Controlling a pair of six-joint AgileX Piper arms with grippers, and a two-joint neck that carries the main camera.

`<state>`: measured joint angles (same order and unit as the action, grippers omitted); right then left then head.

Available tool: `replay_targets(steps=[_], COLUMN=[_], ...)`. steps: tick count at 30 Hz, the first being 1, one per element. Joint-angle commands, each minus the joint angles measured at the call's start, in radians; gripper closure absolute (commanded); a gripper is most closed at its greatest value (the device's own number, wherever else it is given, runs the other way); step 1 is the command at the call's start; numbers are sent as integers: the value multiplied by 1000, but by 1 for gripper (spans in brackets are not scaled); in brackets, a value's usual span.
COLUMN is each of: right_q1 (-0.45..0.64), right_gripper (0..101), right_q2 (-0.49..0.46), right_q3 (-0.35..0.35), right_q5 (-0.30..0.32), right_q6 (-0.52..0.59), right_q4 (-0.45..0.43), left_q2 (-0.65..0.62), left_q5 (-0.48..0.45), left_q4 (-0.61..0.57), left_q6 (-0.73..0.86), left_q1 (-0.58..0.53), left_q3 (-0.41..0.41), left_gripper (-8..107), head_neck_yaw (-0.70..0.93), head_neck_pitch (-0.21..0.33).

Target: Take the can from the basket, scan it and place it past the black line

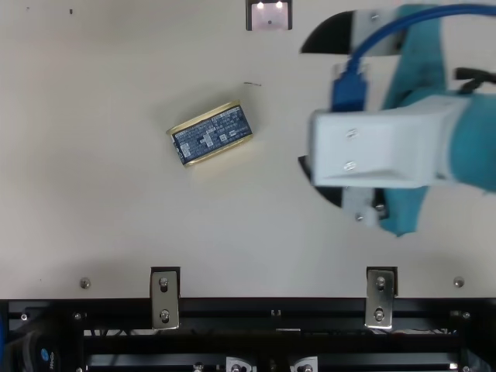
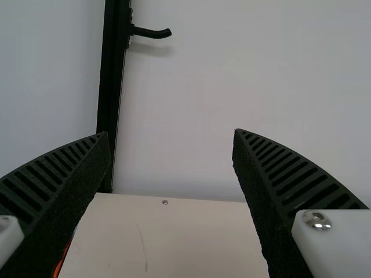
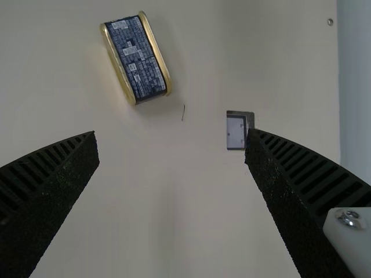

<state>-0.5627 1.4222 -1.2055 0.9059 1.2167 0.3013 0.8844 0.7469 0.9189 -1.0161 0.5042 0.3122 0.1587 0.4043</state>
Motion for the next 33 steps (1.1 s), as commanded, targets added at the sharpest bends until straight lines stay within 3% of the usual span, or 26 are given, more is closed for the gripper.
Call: replay_targets(steps=[1, 13, 33], right_q1=[-48, -196, -236], right_gripper=[0, 0, 0], right_q2=[13, 123, 335], right_q3=[1, -12, -106], right_q5=[-24, -119, -112], right_q6=[-8, -49, -15], right_q4=[-6, -17, -49], left_q2=[0, 0, 0], left_q5=[0, 0, 0], left_q4=[0, 0, 0], left_q6=[0, 0, 0], left_q1=[0, 0, 0], left_q3=[0, 0, 0], left_gripper=[9, 9, 9], head_neck_yaw=[-4, -4, -4], head_neck_pitch=[32, 32, 32])
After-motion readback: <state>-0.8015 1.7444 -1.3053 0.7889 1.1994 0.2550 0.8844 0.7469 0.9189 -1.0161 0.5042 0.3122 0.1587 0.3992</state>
